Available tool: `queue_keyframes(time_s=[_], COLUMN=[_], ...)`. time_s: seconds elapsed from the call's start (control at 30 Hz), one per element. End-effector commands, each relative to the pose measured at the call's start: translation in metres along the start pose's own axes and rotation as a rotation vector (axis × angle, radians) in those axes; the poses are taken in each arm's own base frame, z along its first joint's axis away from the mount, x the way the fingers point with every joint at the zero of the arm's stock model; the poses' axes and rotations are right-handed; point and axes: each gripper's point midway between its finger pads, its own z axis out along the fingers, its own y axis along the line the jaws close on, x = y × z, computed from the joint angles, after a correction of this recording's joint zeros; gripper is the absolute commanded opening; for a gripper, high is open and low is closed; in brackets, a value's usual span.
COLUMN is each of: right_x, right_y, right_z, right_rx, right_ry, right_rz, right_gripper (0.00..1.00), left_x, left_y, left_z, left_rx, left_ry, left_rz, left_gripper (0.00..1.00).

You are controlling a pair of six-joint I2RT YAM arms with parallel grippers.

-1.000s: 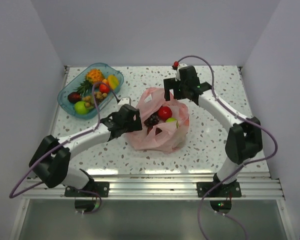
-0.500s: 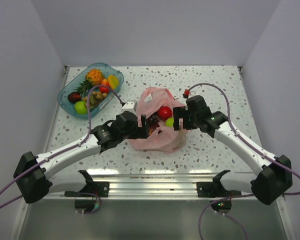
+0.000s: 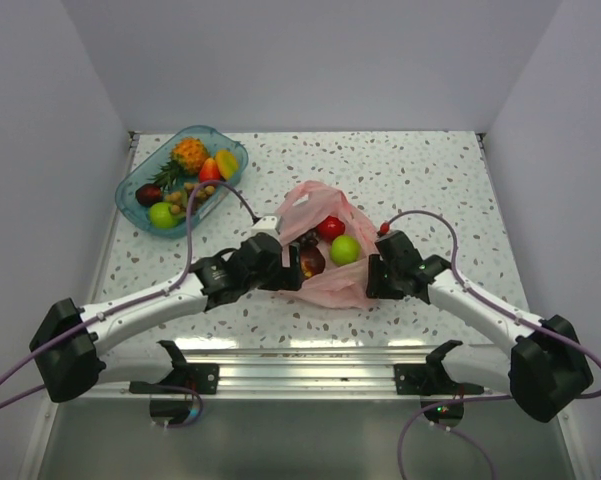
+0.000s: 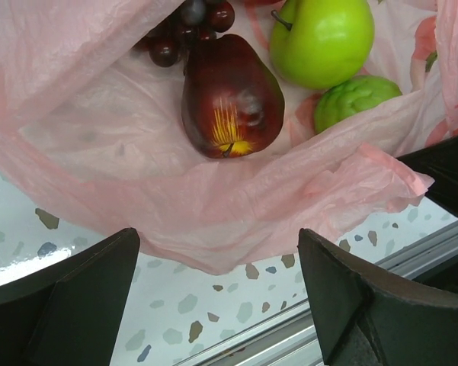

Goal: Untie the knot of the plastic bag and take out the fruit

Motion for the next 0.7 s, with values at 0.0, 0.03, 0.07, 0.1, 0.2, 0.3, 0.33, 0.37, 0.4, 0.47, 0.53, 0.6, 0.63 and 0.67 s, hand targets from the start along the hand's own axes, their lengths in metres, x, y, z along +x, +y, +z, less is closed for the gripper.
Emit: queue_keyframes(time_s=[0.0,0.03,0.07,0.1,0.2,0.3,0.33,0.37,0.4,0.47,0.53,0.6,0.63,0.67], right_x=[-0.007,-0.007,-0.007,-0.005,-0.004,-0.004,-0.004,-0.005,-0.004,-0.006,-0.005,-0.005,-0.005,-0.005], right_y=[0.012,0.013,0.013,0.013,0.013,0.014,0.014,0.014,0.014,0.015,0.018,0.021,0.022,0.023], right_z=[0.002,0.002,0.003,0.005,0.006,0.006,0.007,0.007,0.008,0.009,0.009,0.008,0.008,0.007], right_rx=[-0.053,-0.057,-0.058,-0.057,-0.064,-0.069,-0.071,-0.074,-0.070,-0.077,-0.096,-0.113,-0.119,-0.126], right_ry=[-0.016,-0.013,-0.009,0.001,0.000,-0.002,-0.003,-0.008,-0.005,-0.014,-0.007,-0.010,-0.010,-0.015], right_rz=[0.023,0.020,0.014,0.013,0.012,0.007,0.006,0.004,0.003,-0.005,-0.007,-0.010,-0.013,-0.016], right_gripper=[0.35,0.28,0.25,0.22,0.11,0.09,0.08,0.08,0.08,0.07,0.07,0.07,0.07,0.07], left_x=[-0.024,-0.031,-0.034,-0.033,-0.042,-0.048,-0.050,-0.049,-0.043,-0.042,-0.036,-0.026,-0.027,-0.025], left_y=[-0.023,-0.028,-0.030,-0.029,-0.033,-0.031,-0.031,-0.029,-0.021,-0.020,-0.016,-0.006,-0.007,-0.005], left_z=[-0.002,-0.002,0.000,0.008,0.019,0.031,0.034,0.038,0.049,0.057,0.071,0.085,0.089,0.093], left_rx=[0.045,0.046,0.040,0.015,-0.022,-0.086,-0.101,-0.120,-0.165,-0.187,-0.223,-0.276,-0.286,-0.300], left_ry=[-0.050,-0.059,-0.063,-0.057,-0.060,-0.063,-0.065,-0.064,-0.050,-0.045,-0.029,0.003,0.004,0.011], left_rz=[-0.043,-0.048,-0.053,-0.052,-0.051,-0.060,-0.065,-0.072,-0.064,-0.060,-0.044,-0.022,-0.022,-0.017], left_gripper=[0.90,0.90,0.90,0.90,0.89,0.89,0.89,0.89,0.89,0.89,0.89,0.89,0.89,0.89])
